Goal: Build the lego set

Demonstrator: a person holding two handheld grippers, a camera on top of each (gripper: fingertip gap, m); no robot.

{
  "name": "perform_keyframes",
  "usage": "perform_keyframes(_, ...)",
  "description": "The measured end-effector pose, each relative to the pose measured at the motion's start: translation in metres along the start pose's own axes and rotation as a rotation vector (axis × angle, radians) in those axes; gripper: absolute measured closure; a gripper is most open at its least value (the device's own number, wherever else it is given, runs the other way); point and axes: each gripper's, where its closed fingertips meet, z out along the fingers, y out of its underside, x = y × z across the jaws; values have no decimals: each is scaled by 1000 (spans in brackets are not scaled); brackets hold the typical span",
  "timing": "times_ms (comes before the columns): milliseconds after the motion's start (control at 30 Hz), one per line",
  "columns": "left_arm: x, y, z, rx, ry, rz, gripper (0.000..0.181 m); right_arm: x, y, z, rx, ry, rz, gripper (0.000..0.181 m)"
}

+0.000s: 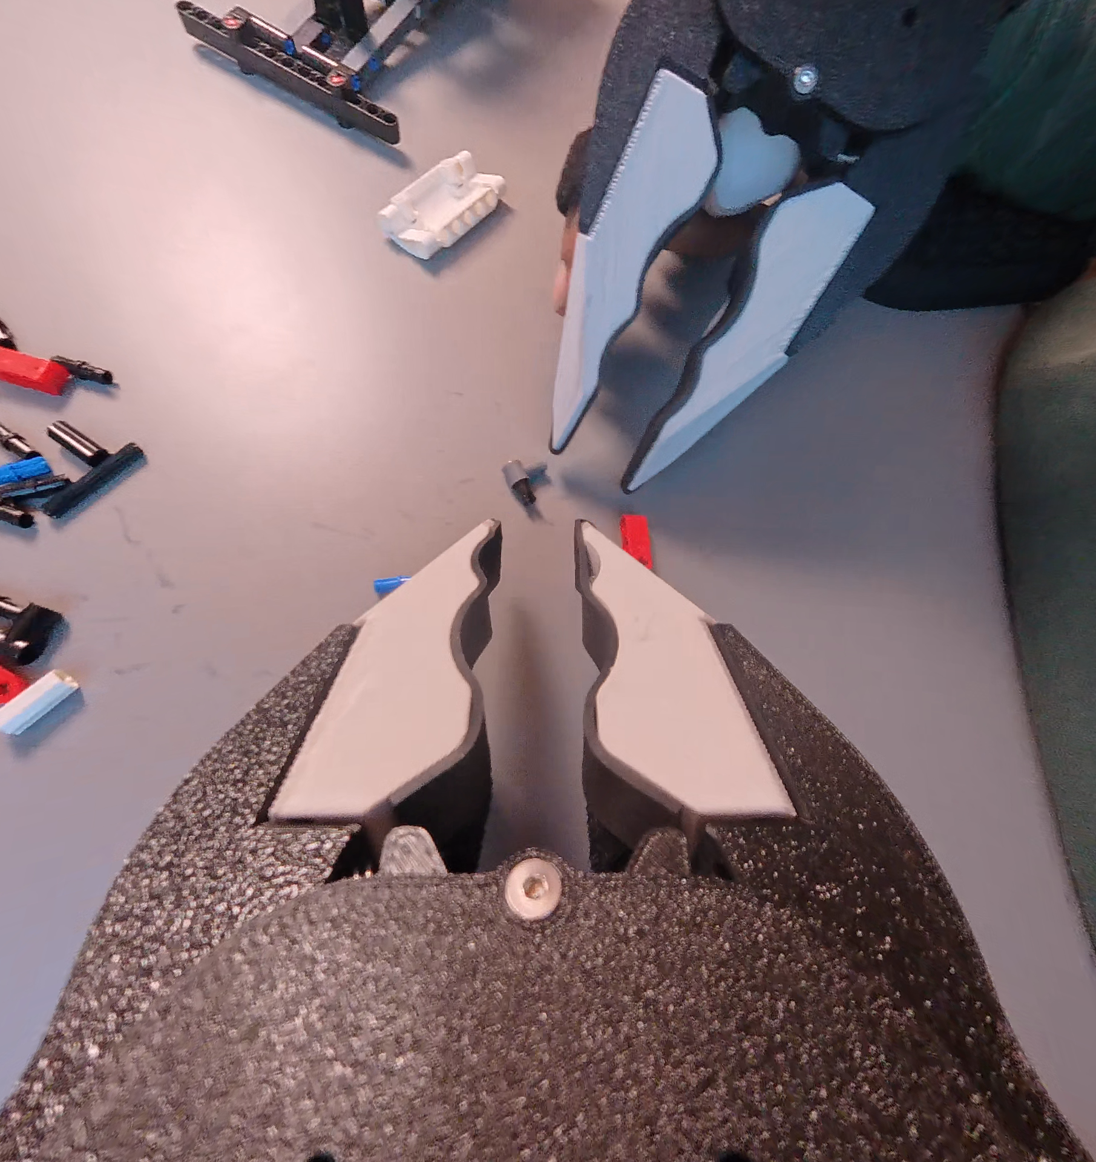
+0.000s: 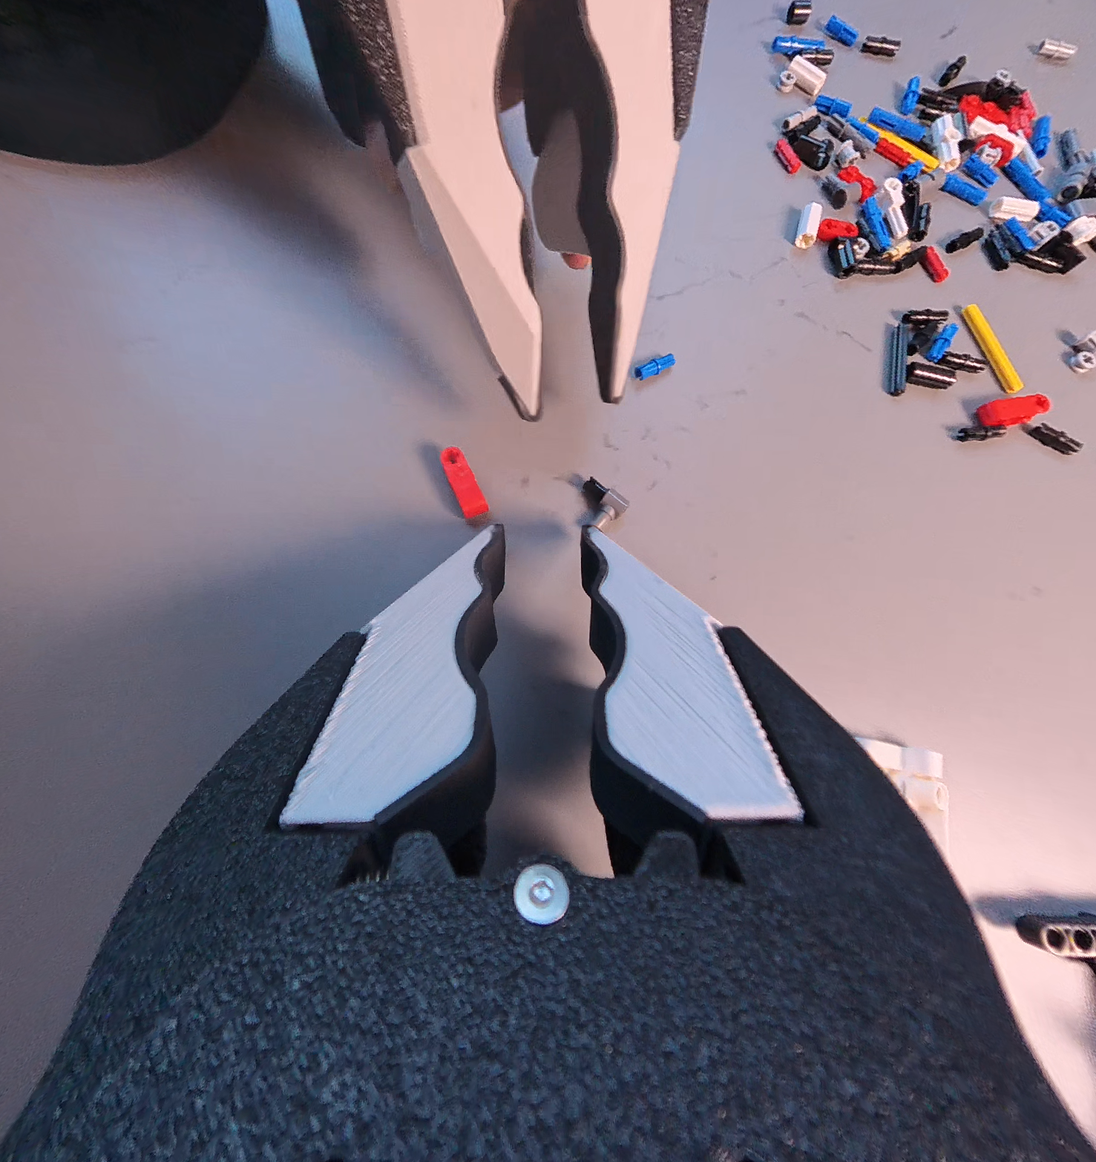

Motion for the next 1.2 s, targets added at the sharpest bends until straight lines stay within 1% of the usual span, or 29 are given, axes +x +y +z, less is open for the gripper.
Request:
perform_keyframes(100,-3,1,6,-14,-41,8,159,1,0,1,-9,14,-3,157)
perform_keyframes(300,2,6,17,-66,-55,52,159,12,2,0,-18,53,62,157)
perform_keyframes(467,1,7,22,-87,-76,75,160,10,3,2,-43,73,30,164)
perform_keyframes(533,-1,6,22,-87,-87,77,163,6,1,3,-34,54,27,170)
perform_keyframes(633,-5,5,24,-95,-114,98,168,-7,-3,2,-10,-17,17,178)
perform_keyframes(700,-12,4,23,-94,-160,105,171,-7,-4,0,2,-28,23,178)
perform_keyframes(767,-19,4,21,-95,-204,119,178,-2,-5,-4,17,-17,29,177)
perform_keyframes(800,-21,5,19,-97,-214,126,179,0,-6,-5,24,-14,32,175)
perform_keyframes(867,-19,6,16,-91,-192,124,175,3,-4,-5,21,0,35,171)
perform_keyframes(1000,0,7,10,-76,-65,118,167,17,0,2,-7,62,57,163)
perform_keyframes(1100,11,7,5,-79,6,105,162,22,-2,8,-28,64,82,162)
perform_keyframes(1200,26,5,1,-57,97,95,161,27,-1,12,-70,83,57,163)
